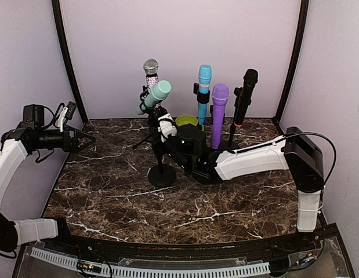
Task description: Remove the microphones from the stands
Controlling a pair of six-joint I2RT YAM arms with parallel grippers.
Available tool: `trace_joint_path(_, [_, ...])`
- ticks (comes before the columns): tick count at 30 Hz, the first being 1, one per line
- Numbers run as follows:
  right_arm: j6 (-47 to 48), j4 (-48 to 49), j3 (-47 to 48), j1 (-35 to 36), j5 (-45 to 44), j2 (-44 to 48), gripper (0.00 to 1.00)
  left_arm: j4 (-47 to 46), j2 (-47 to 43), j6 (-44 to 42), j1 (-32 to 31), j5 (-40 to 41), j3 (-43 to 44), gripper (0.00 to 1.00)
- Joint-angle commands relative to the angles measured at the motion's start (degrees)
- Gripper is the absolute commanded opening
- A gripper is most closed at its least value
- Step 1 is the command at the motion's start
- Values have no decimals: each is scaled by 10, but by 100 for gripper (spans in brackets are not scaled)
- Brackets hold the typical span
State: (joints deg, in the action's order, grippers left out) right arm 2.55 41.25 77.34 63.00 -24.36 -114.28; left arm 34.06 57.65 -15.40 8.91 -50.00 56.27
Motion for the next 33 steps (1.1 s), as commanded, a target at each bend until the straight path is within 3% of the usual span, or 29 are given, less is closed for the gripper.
trace_joint_path(1, [13,69,8,4,-12,6,0,7,-13,4,-1,-25,4,99])
trace_joint_path(16, [-11,122,59,75,22,-13,0,10,-40,21,-2,-63,-12,99])
trace_joint_path(26, [-8,100,83,106,9,-58,1,55,-93,-33,-2,-47,-38,99])
trace_joint_path(33, [-21,96,56,106,20,-39,89,56,-102,-36,-2,-49,-37,99])
